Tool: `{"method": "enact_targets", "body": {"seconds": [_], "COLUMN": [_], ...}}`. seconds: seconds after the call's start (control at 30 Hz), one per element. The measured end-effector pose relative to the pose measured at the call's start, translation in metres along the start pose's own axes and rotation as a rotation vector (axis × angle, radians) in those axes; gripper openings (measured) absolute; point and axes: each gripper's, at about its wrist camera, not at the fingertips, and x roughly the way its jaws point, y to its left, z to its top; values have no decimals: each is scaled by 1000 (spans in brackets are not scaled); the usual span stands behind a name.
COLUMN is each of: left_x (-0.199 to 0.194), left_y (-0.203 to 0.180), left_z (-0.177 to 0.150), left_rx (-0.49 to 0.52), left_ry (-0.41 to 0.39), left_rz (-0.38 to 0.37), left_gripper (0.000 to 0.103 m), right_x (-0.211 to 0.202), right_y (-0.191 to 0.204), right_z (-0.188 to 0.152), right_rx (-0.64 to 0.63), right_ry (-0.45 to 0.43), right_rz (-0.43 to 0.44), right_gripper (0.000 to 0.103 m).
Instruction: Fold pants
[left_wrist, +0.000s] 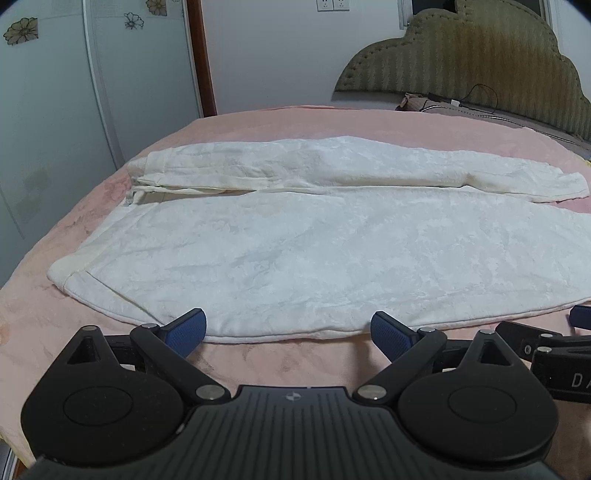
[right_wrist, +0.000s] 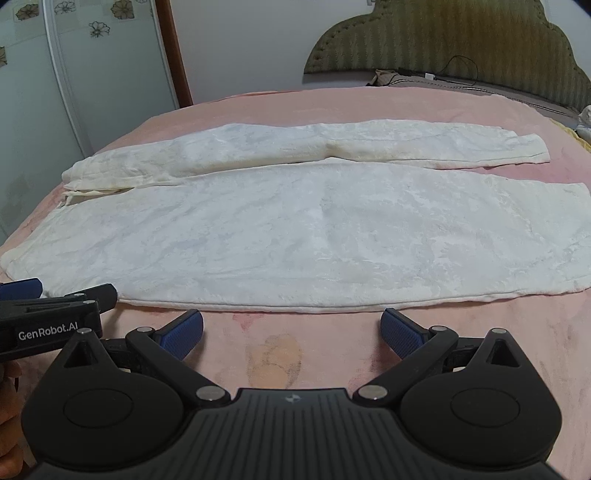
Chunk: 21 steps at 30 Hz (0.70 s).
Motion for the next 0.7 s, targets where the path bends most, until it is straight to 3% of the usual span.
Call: {"method": "enact_targets", "body": {"seconds": [0.47, 0.7], "left_x": [-4, -6], "left_y": [-2, -1], "left_z": [0, 0], "left_rx": [18, 14], "left_ry": [-20, -25], "left_rz": [35, 4], "left_gripper": [98, 99], "right_x": [0, 0], "right_y": [1, 1], "right_z": [0, 1], "right_rx": [4, 5], "right_ry": [5, 5], "right_rz": [-4, -2], "right_gripper": [103, 103]}}
